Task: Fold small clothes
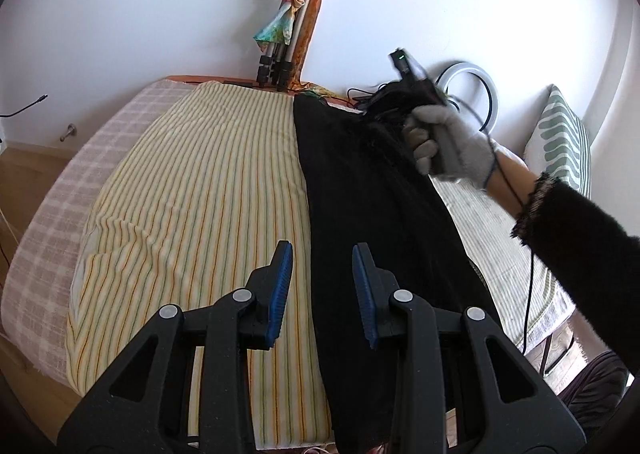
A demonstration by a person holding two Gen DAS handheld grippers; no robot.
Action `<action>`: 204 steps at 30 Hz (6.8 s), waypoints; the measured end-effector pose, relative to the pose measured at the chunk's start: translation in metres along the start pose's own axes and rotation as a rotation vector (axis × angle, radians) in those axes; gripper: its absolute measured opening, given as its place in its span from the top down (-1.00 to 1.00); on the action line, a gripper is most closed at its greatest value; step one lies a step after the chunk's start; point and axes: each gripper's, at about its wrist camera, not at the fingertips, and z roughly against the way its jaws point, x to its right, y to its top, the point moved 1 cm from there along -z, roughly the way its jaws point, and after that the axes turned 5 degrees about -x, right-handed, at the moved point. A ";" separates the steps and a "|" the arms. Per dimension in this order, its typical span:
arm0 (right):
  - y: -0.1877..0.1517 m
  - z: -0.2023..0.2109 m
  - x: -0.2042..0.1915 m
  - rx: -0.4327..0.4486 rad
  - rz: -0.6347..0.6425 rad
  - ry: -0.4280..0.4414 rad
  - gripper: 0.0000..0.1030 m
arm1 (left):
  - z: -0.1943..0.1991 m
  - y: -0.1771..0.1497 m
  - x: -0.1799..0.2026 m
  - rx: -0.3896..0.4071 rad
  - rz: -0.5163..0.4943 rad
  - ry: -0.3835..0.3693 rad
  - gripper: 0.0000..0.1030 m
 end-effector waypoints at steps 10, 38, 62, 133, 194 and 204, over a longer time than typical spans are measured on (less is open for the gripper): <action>-0.033 0.082 -0.006 0.082 0.025 0.046 0.65 | -0.002 -0.007 -0.009 -0.029 0.010 0.003 0.40; -0.417 0.164 -0.039 0.012 0.196 0.015 0.65 | -0.028 -0.099 0.103 -0.297 -0.202 -0.235 0.41; -0.440 0.170 -0.075 0.092 0.417 -0.124 0.65 | -0.022 -0.099 0.077 -0.306 -0.136 -0.258 0.94; -0.406 0.136 0.002 -0.097 -0.079 0.423 0.00 | -0.001 -0.096 -0.026 -0.347 0.196 -0.293 0.96; -0.266 0.156 0.018 0.061 0.095 0.296 0.50 | -0.089 0.037 -0.021 -0.242 0.124 -0.228 0.95; -0.265 0.122 -0.009 -0.019 0.233 0.169 0.66 | -0.124 0.027 0.003 -0.342 0.054 -0.195 0.95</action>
